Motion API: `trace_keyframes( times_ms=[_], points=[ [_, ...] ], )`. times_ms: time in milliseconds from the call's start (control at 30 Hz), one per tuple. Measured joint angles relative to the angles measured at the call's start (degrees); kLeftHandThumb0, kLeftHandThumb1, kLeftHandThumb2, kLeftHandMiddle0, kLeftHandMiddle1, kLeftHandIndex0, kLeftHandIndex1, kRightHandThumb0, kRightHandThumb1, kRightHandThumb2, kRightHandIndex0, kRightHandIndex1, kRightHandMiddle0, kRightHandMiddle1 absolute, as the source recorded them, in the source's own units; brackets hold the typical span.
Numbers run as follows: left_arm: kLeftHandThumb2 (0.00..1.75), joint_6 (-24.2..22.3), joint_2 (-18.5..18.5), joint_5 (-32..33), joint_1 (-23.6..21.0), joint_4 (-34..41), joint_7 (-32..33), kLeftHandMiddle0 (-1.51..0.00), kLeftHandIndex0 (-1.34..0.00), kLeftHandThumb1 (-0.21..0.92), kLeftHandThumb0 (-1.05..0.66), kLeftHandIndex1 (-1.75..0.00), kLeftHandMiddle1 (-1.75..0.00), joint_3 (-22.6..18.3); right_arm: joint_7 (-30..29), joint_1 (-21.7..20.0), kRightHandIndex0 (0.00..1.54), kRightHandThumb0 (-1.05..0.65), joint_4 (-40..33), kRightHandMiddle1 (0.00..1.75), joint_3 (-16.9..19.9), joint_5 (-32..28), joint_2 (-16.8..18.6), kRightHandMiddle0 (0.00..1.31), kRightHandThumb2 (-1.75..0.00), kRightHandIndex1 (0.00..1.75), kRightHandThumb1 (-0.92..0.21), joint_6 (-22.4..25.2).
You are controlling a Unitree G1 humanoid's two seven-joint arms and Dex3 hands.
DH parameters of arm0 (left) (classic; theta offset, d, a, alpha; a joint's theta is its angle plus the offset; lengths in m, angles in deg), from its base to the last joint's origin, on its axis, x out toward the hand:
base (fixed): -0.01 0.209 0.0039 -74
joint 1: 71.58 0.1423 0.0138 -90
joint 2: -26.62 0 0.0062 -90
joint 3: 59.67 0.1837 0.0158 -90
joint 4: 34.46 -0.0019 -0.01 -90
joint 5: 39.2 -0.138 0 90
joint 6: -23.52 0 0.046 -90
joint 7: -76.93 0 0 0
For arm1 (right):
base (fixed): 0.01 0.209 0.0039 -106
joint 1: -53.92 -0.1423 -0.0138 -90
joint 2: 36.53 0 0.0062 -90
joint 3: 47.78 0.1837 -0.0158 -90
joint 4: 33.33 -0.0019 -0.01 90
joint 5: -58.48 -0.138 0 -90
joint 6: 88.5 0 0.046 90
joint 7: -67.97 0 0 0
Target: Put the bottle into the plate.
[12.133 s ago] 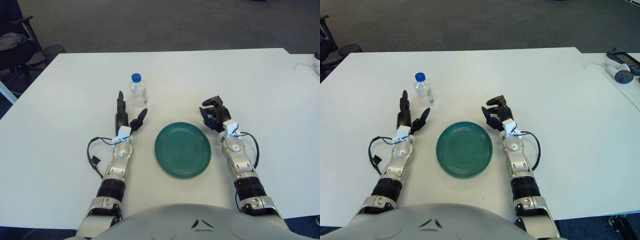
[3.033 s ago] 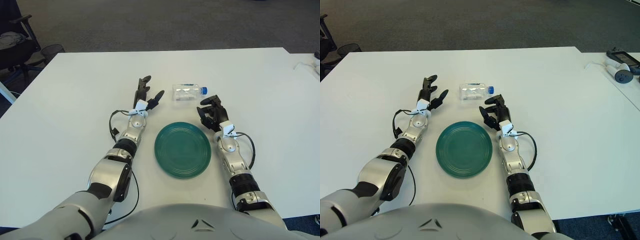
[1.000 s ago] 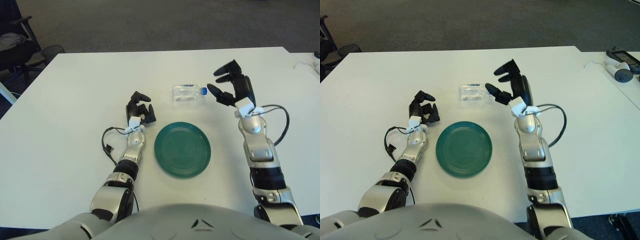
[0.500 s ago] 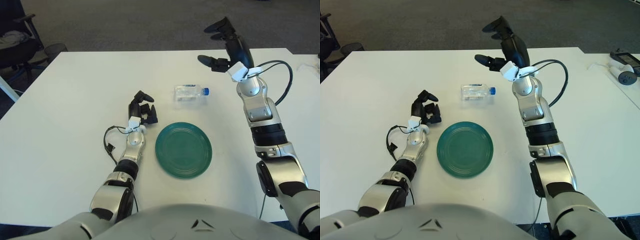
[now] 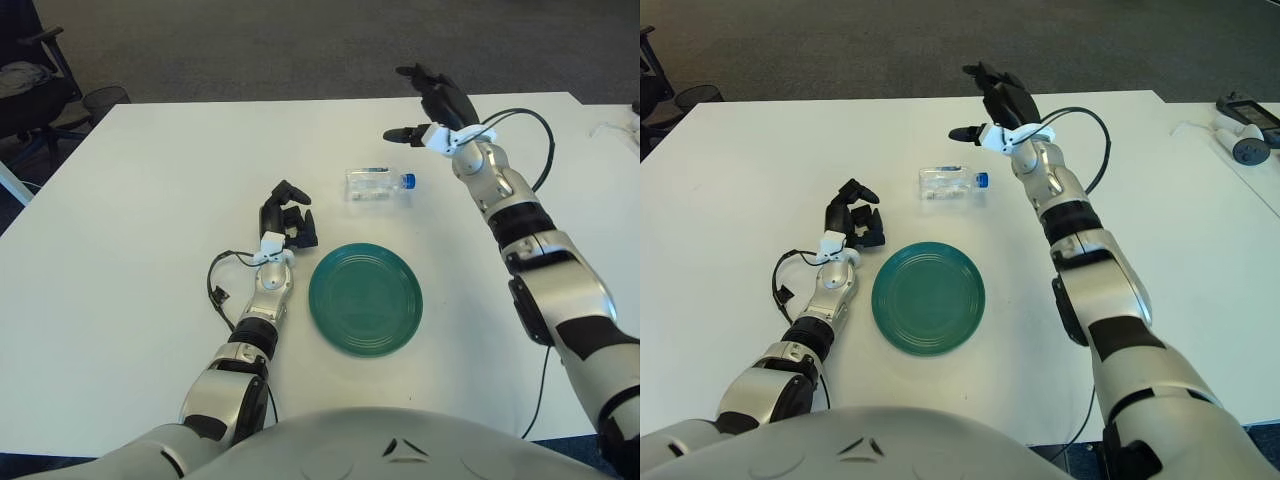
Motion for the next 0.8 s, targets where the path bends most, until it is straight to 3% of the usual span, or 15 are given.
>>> trace_keyframes(
  times_ms=[333,500,800],
  points=[
    [1.61,-0.69,0.29,-1.18,1.17,1.51,1.14,-1.34,-0.81,0.08,-0.58,-1.75,-1.75,0.62,-0.11,-6.9,0.0,-1.05,14.66,0.08,-9.27,5.94,4.64,0.0,-0.2,0.0,-0.92,-2.15],
    [1.61,-0.66,0.2,-2.2,1.18,1.61,2.4,-1.35,-0.81,0.08,-0.58,-1.75,-1.75,1.21,2.74,-7.18,0.0,-1.05,18.71,0.02,-13.44,8.39,6.17,0.0,-0.2,0.0,-0.92,-2.49],
    [1.61,-0.24,0.21,-3.04,1.36,1.65,3.16,-1.35,-0.81,0.08,-0.58,-1.75,-1.75,1.73,7.99,-7.06,0.0,-1.05,21.47,0.0,-17.71,10.42,6.22,0.0,-0.14,0.0,-0.91,-2.98]
  ],
)
